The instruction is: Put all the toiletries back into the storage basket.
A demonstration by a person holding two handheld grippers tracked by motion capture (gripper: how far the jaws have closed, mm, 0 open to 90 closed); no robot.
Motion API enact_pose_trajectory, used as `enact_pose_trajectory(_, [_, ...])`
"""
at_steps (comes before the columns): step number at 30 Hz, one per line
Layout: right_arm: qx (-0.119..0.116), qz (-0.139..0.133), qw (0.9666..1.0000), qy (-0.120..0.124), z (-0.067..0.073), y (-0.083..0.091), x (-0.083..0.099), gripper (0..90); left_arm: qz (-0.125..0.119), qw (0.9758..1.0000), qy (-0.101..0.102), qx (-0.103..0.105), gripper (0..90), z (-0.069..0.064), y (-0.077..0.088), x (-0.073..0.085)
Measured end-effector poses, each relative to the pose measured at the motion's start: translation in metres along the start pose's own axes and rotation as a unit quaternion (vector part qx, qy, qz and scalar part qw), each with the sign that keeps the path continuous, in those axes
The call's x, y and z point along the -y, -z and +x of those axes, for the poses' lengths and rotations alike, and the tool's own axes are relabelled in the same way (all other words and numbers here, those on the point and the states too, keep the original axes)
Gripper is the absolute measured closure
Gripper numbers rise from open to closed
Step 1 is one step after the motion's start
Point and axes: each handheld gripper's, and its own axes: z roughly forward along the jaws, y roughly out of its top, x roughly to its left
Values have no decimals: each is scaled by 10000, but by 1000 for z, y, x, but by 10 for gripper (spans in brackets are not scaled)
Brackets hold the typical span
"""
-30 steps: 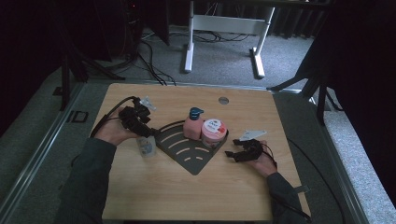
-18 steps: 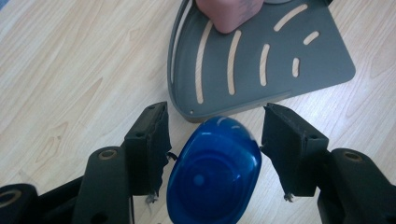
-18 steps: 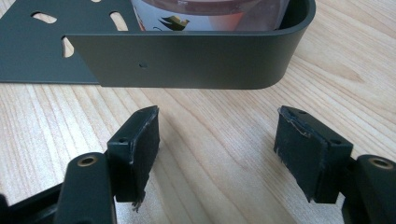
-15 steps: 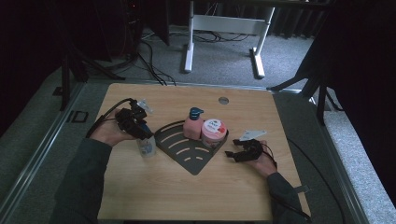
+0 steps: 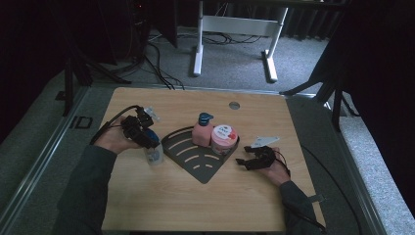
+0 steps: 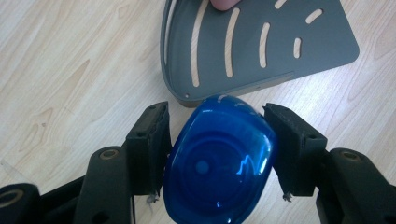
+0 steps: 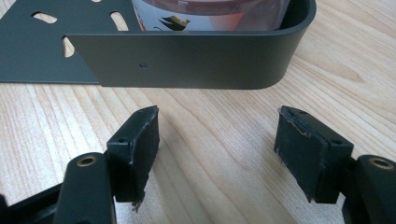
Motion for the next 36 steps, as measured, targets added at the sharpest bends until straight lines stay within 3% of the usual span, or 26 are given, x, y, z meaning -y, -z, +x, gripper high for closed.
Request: enact_pose_trajectory(36, [-11,-4,10000,5,0,0,0,304,450,9988,-181,-38,467,-1,-18,-3])
